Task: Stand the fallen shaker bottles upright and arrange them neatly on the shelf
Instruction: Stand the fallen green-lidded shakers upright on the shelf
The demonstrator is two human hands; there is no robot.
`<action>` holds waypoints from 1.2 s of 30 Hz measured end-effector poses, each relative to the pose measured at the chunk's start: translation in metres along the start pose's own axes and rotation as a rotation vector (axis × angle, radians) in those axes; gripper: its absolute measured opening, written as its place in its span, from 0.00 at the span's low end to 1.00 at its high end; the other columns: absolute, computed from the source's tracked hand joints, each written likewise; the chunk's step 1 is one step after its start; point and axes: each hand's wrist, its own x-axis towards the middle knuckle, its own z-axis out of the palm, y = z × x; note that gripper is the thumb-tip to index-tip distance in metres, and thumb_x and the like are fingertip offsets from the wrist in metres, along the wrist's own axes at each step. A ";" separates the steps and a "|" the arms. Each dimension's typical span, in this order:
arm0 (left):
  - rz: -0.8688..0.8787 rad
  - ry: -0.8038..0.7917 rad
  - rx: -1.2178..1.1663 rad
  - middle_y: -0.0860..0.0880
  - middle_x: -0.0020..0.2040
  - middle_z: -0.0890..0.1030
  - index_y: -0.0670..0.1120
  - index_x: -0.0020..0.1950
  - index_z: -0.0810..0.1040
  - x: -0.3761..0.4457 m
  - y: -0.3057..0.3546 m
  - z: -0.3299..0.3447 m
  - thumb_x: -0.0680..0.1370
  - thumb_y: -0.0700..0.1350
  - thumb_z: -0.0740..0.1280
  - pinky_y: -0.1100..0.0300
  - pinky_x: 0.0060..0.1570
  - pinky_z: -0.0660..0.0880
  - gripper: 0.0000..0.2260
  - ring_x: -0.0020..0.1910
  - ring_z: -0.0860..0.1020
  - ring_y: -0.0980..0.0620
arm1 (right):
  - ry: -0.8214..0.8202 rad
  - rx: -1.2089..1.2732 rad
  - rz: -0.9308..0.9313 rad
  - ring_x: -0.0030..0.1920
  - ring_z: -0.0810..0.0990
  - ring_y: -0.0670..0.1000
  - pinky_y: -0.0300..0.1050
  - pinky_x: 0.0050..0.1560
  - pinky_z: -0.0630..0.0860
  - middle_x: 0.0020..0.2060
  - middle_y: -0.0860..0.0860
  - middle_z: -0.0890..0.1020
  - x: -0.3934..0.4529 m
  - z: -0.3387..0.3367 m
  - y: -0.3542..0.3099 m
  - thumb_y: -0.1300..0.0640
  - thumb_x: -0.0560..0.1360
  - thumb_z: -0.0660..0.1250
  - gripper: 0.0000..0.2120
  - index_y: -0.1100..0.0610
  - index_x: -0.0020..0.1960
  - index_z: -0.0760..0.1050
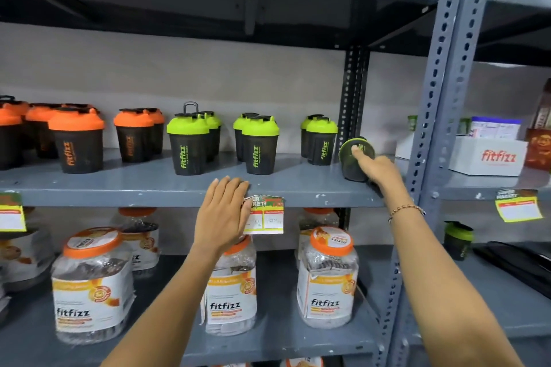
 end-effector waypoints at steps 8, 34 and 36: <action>-0.022 0.019 0.008 0.45 0.56 0.79 0.44 0.59 0.75 -0.001 0.002 0.001 0.81 0.54 0.47 0.49 0.60 0.64 0.22 0.55 0.75 0.45 | -0.071 0.135 0.030 0.62 0.76 0.61 0.54 0.62 0.74 0.65 0.58 0.76 0.002 0.004 -0.011 0.34 0.71 0.59 0.35 0.61 0.65 0.73; 0.024 0.052 -0.029 0.47 0.58 0.78 0.46 0.61 0.74 -0.002 -0.004 0.010 0.81 0.54 0.49 0.52 0.61 0.63 0.20 0.56 0.74 0.47 | -0.186 0.257 -0.111 0.58 0.78 0.58 0.51 0.58 0.77 0.58 0.57 0.79 0.011 0.068 -0.037 0.61 0.65 0.78 0.29 0.60 0.62 0.70; 0.027 0.061 -0.030 0.48 0.58 0.79 0.46 0.60 0.75 -0.002 -0.004 0.012 0.80 0.55 0.50 0.53 0.61 0.64 0.20 0.56 0.75 0.47 | -0.189 0.194 -0.129 0.57 0.78 0.58 0.47 0.53 0.76 0.58 0.57 0.80 0.013 0.070 -0.037 0.59 0.65 0.78 0.30 0.59 0.62 0.70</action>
